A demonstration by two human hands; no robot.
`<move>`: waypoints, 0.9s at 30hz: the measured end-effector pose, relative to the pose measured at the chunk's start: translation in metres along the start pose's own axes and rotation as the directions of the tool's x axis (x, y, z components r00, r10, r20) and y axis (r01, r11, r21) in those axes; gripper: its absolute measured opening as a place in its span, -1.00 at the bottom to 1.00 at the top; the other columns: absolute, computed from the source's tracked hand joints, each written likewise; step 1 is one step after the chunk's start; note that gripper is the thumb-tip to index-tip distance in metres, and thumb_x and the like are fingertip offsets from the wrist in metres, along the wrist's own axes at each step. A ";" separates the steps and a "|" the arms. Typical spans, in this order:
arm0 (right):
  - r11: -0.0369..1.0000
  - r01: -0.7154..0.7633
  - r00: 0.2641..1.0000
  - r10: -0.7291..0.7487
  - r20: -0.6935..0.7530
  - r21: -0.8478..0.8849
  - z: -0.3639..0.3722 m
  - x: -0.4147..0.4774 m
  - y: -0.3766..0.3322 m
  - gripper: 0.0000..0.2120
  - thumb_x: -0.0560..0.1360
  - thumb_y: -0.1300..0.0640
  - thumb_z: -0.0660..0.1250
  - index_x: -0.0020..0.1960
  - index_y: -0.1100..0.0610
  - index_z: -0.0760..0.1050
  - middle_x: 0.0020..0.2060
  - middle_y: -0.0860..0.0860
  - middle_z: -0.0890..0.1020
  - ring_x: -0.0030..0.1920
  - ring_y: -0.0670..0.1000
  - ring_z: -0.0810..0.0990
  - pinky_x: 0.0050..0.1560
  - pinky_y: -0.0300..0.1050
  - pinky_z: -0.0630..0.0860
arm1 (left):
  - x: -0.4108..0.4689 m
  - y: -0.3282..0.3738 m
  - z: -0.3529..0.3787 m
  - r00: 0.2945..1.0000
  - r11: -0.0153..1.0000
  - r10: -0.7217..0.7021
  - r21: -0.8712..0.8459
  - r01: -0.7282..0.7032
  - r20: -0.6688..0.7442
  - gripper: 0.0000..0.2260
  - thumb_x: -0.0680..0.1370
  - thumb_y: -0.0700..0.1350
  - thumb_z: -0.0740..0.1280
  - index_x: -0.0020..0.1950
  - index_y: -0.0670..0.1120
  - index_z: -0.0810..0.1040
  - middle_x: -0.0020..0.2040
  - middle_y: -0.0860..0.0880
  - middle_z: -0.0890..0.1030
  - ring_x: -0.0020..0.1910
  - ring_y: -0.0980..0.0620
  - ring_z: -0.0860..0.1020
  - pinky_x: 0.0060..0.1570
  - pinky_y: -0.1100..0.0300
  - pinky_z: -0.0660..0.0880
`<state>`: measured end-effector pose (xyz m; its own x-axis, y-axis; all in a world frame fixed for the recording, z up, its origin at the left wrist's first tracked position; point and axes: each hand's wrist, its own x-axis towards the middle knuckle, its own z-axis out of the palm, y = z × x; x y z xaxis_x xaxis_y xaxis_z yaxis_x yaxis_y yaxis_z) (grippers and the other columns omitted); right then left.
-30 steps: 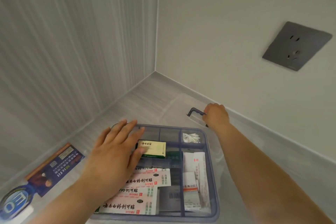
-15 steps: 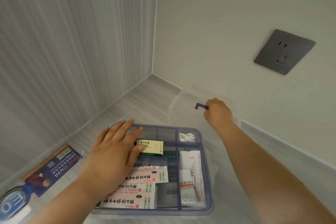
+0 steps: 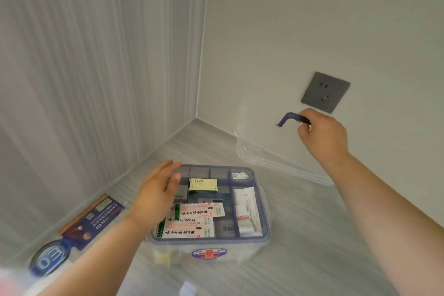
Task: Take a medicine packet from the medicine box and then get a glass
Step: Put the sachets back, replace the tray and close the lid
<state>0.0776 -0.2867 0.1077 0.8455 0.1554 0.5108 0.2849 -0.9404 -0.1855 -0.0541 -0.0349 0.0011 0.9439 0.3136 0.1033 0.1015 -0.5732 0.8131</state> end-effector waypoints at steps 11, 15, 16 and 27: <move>0.968 0.196 0.930 -0.234 0.284 0.156 0.019 -0.081 -0.094 -0.76 0.45 0.24 0.16 0.05 0.09 0.51 0.00 0.09 0.66 0.01 0.15 0.57 -0.13 -0.09 0.43 | -0.040 -0.026 -0.024 0.927 0.856 -0.374 -0.376 0.355 0.023 -0.65 0.58 -0.03 0.04 0.35 -0.05 0.29 0.40 -0.12 0.35 0.35 -0.13 0.30 0.37 -0.06 0.19; 0.959 0.235 0.893 -0.277 0.356 0.156 0.039 -0.096 -0.108 -0.75 0.48 0.25 0.12 0.07 0.11 0.50 0.00 0.08 0.65 -0.02 0.14 0.57 -0.16 -0.11 0.41 | -0.045 -0.025 -0.026 0.907 0.808 -0.409 -0.422 0.411 0.099 -0.62 0.58 0.06 -0.02 0.35 -0.01 0.27 0.35 -0.13 0.39 0.32 -0.13 0.35 0.35 -0.11 0.26; 0.961 0.234 0.891 -0.273 0.362 0.148 0.041 -0.098 -0.109 -0.75 0.49 0.25 0.11 0.08 0.12 0.50 0.00 0.08 0.65 -0.02 0.14 0.57 -0.17 -0.11 0.41 | -0.047 -0.024 -0.026 0.905 0.799 -0.410 -0.434 0.416 0.114 -0.62 0.57 0.08 -0.02 0.34 0.00 0.28 0.35 -0.13 0.40 0.31 -0.14 0.36 0.34 -0.10 0.27; 0.967 0.210 0.887 -0.250 0.389 0.143 0.044 -0.109 -0.109 -0.74 0.51 0.23 0.10 0.10 0.08 0.49 0.00 0.04 0.67 -0.02 0.09 0.59 -0.17 -0.13 0.43 | -0.052 -0.014 -0.020 0.927 0.798 -0.351 -0.476 0.369 0.132 -0.70 0.56 -0.05 0.14 0.29 0.07 0.32 -0.16 0.21 0.49 -0.21 0.25 0.44 -0.34 0.31 0.33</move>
<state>-0.0259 -0.1880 0.0350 0.8543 0.4904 0.1726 0.5175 -0.8338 -0.1924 -0.1114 -0.0282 -0.0037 0.8811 0.3920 -0.2647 0.2802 0.0184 0.9598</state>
